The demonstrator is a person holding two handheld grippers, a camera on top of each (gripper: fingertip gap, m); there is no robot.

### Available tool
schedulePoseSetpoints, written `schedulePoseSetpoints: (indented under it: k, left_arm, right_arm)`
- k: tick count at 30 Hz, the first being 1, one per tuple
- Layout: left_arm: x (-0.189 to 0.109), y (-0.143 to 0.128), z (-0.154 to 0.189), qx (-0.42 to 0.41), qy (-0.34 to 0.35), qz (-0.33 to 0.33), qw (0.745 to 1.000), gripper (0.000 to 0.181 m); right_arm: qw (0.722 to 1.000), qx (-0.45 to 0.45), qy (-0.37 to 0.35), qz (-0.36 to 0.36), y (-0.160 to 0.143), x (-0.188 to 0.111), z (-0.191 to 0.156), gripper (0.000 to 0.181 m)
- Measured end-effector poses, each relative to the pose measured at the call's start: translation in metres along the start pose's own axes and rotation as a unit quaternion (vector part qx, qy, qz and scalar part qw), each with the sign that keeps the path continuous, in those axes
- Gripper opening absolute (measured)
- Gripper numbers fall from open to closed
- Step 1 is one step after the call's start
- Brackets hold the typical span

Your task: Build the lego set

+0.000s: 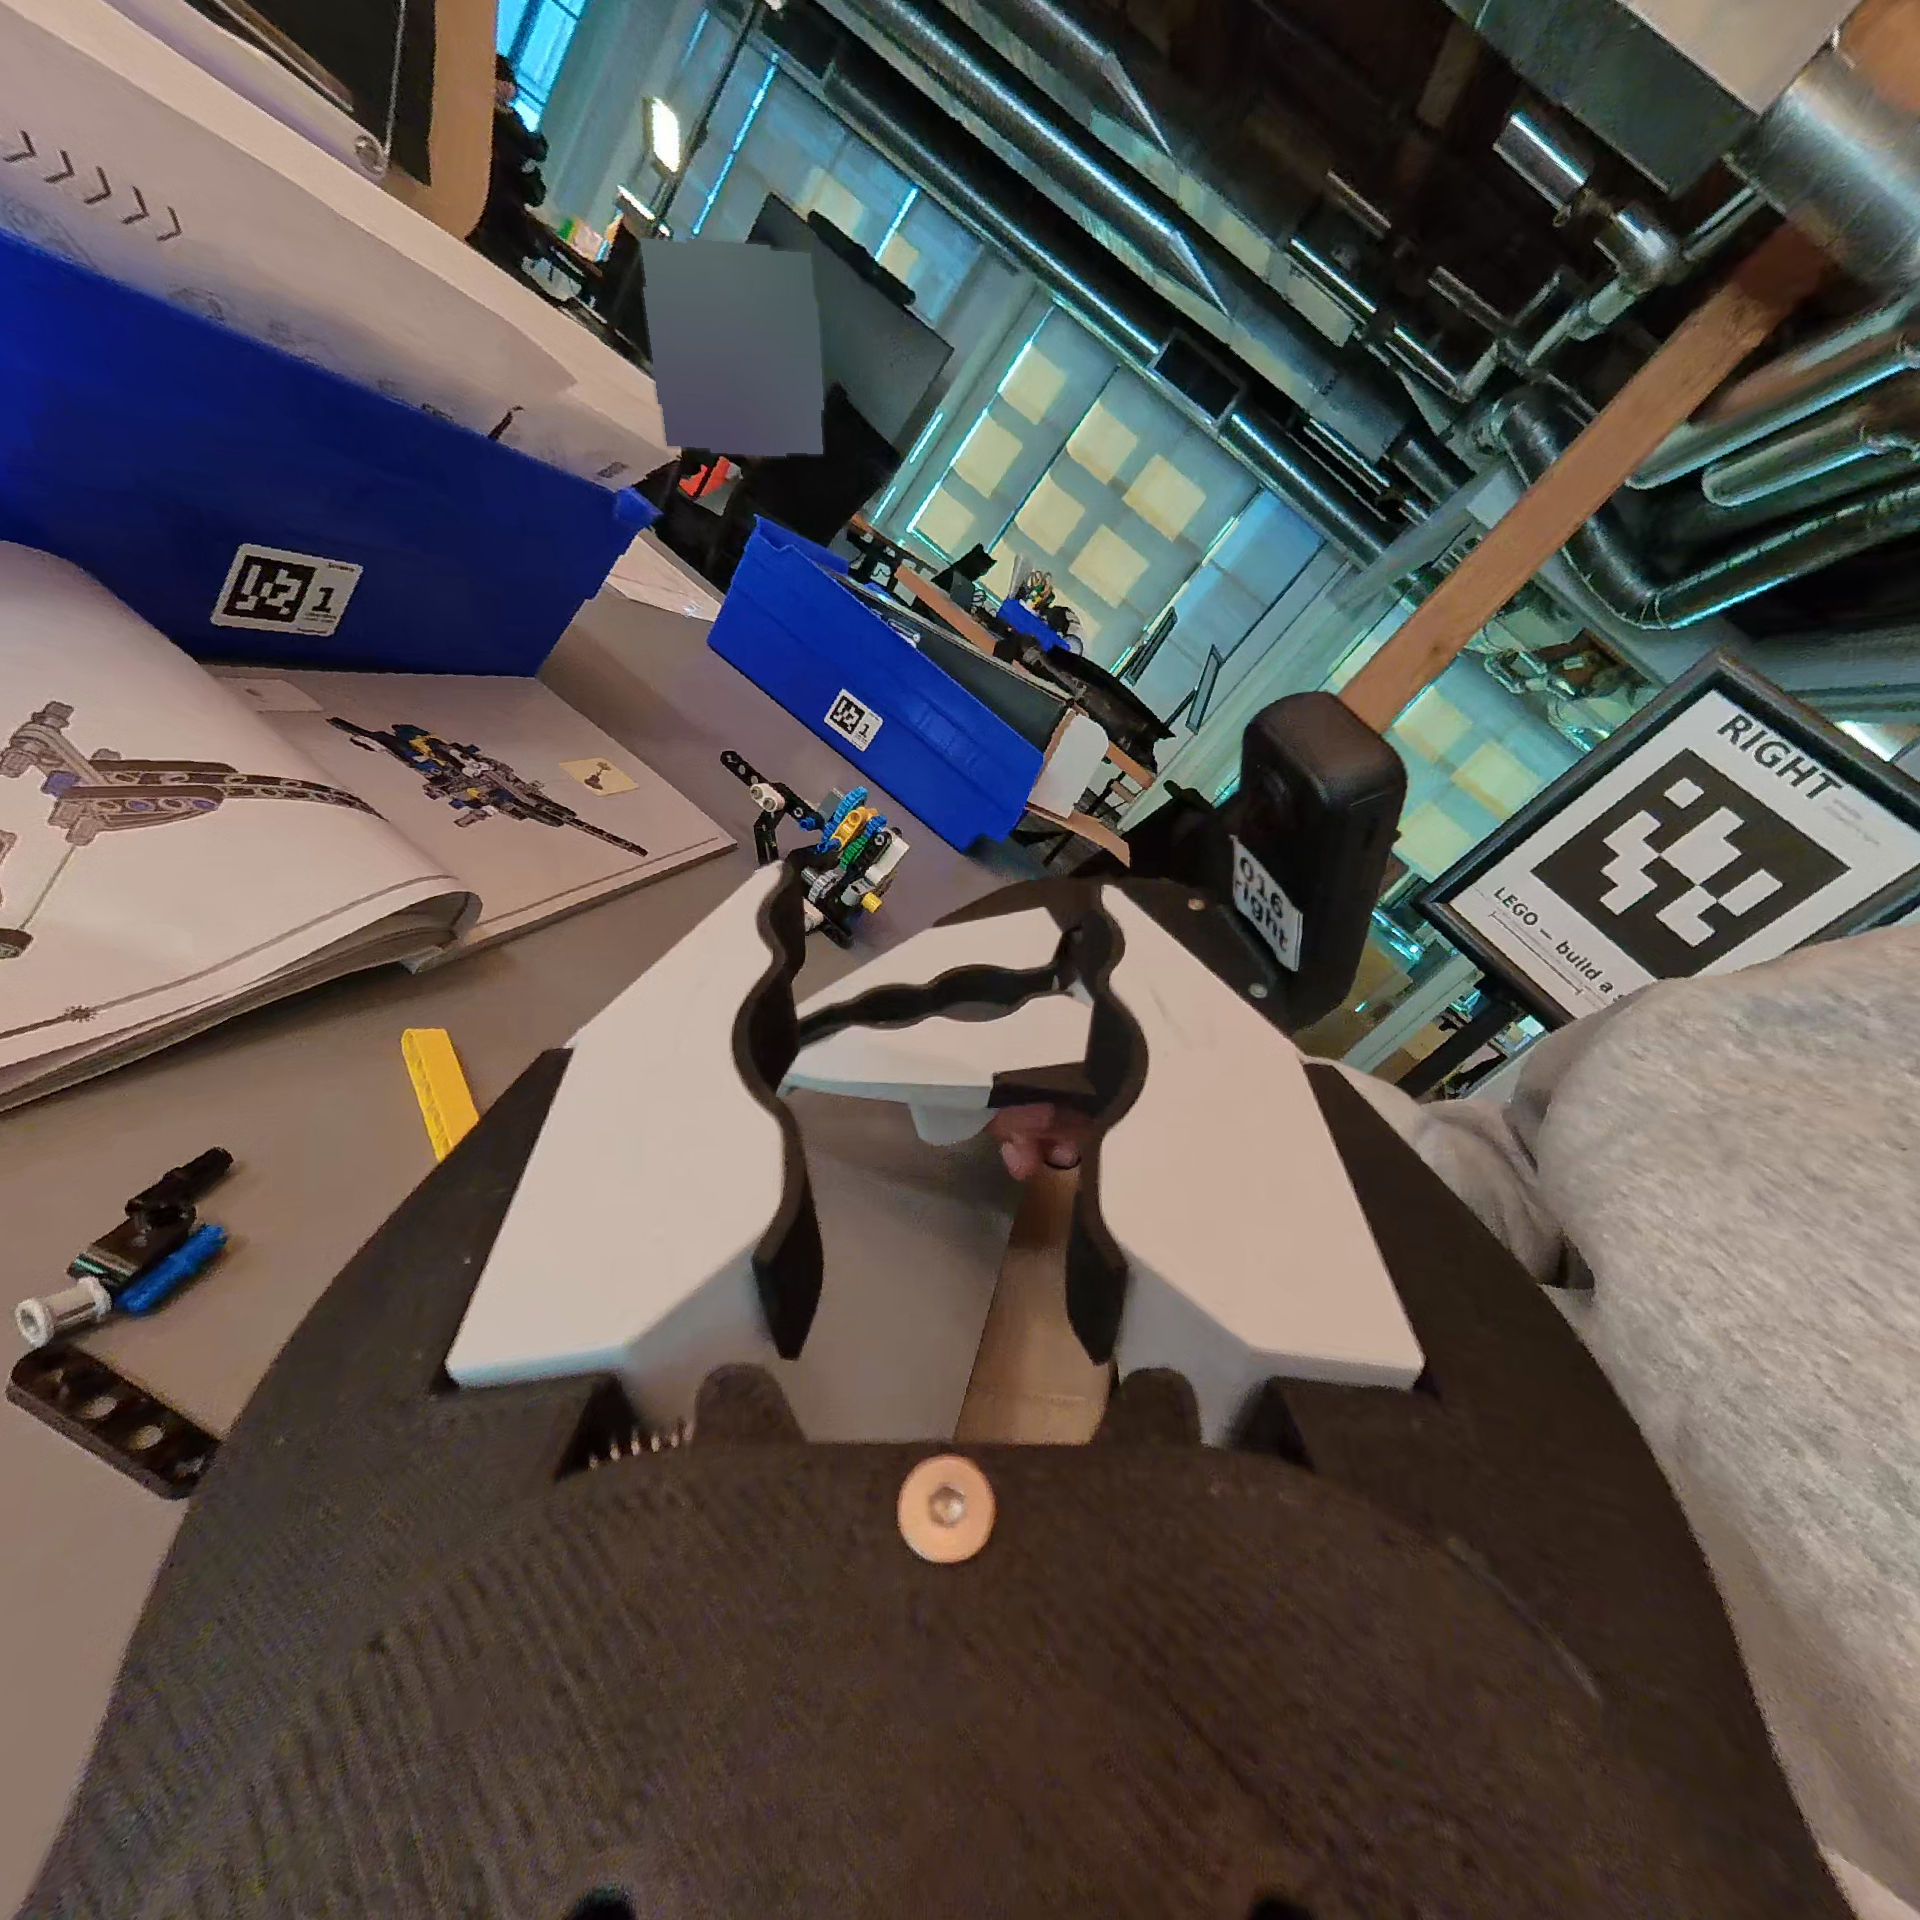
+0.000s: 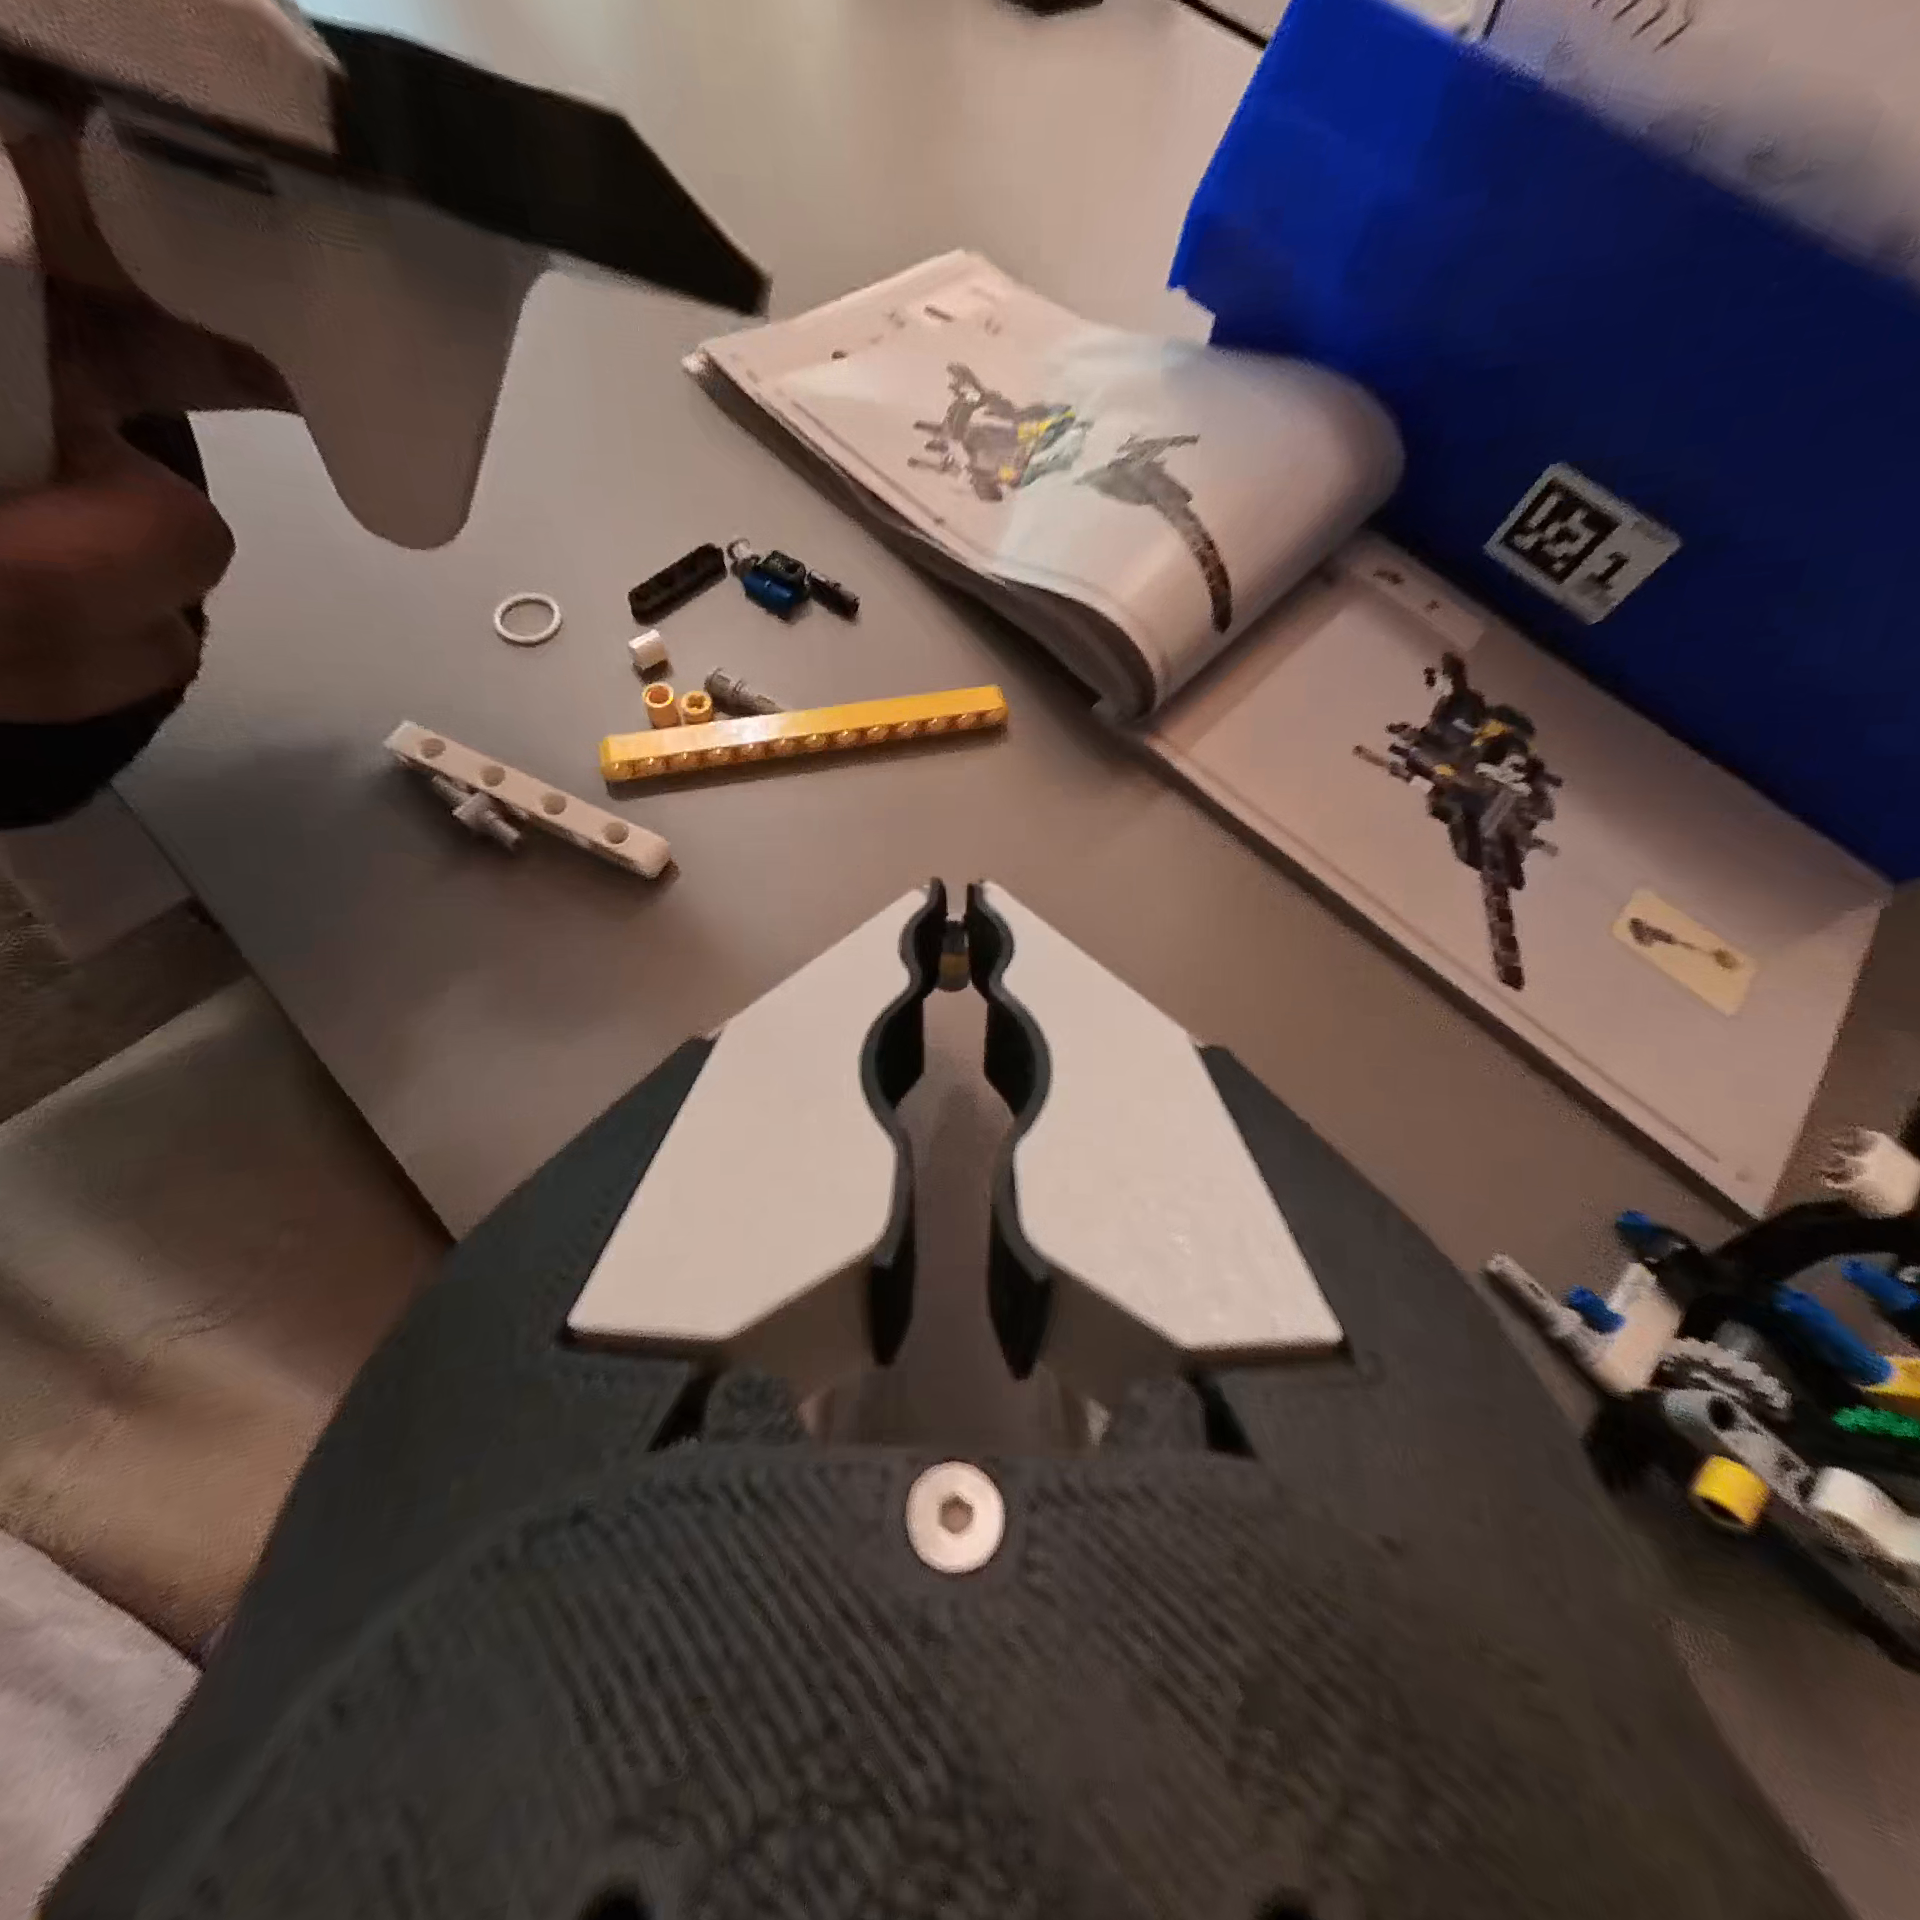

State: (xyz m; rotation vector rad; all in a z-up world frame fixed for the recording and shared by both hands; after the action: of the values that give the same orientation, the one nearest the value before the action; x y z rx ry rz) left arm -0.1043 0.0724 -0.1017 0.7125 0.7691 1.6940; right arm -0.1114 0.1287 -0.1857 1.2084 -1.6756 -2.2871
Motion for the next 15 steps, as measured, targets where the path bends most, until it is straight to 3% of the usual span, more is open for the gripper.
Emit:
schedulePoseSetpoints:
  k: [4, 8, 15]
  left_arm:
    - [-0.001, 0.001, -0.001, 0.005, 0.005, 0.001, 1.0, 0.05]
    - [-0.001, 0.001, -0.001, -0.003, -0.002, 0.004, 1.0, 0.049]
    - [0.0, 0.0, 0.002, -0.009, -0.01, 0.002, 1.0, 0.048]
  right_arm:
    - [1.0, 0.023, 0.013, -0.008, -0.008, 0.01, -0.002, 0.003]
    - [0.999, 0.035, -0.022, -0.004, -0.01, 0.009, 0.009, 0.003]
    - [0.997, -0.02, -0.056, -0.048, -0.021, 0.014, 0.006, 0.003]
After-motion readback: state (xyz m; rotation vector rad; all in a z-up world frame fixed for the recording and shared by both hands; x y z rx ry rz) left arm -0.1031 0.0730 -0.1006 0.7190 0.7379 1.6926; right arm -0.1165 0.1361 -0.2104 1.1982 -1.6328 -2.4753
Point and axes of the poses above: each gripper's, where its closed fingertips meet, x out along the fingers, y out of its top, z = x × y across the jaws, the point moved 1 cm from there along -x, back along the fingers, and after that the axes turned 2 degrees about y, right-handed, at the moved point
